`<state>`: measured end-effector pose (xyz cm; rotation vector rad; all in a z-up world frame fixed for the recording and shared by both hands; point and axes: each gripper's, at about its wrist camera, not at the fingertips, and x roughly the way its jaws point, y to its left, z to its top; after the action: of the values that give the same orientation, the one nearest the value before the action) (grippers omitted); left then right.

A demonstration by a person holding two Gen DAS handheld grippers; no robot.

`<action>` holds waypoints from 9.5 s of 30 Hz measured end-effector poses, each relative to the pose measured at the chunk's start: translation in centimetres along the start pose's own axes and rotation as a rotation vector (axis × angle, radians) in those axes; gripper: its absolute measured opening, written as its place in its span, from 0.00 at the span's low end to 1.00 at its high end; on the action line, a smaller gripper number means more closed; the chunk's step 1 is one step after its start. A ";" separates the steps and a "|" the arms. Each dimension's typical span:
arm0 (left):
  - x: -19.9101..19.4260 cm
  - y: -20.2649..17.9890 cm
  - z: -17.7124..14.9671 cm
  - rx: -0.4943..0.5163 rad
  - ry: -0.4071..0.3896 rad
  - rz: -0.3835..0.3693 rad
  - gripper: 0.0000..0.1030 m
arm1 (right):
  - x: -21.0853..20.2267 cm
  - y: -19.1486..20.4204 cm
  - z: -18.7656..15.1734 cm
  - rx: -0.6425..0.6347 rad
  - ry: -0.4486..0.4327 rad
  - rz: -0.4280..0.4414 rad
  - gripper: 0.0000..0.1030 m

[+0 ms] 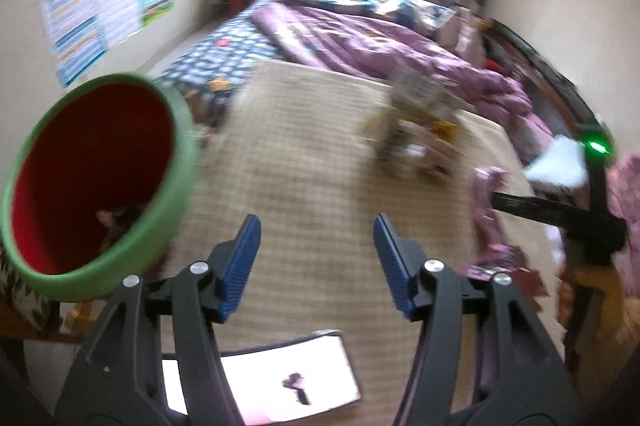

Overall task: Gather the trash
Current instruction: 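Grasp the purple snack bag with the left gripper while the right gripper grasps the pink bag, then carry both bags over the red bucket and open both grippers to drop them, then grasp the crumpled white paper with the left gripper while the right gripper grasps the Pocky box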

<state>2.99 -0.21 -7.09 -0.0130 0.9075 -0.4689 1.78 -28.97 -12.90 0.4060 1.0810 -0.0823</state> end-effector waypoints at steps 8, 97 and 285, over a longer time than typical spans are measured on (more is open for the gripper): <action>3.6 -8.0 -3.2 0.034 0.199 -0.206 0.64 | 2.0 -0.7 -0.3 -0.066 0.074 0.069 0.71; 2.6 -6.8 -0.7 -0.157 0.070 -0.165 0.43 | -5.1 -1.7 0.4 -0.037 -0.138 0.228 0.27; 9.6 -3.6 4.7 -0.188 0.073 0.015 0.70 | 0.5 -1.9 -0.6 -0.102 0.026 0.301 0.33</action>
<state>10.21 -8.09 -10.62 -0.1617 1.0203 -0.3705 1.05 -30.44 -14.05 0.4744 1.0339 0.2439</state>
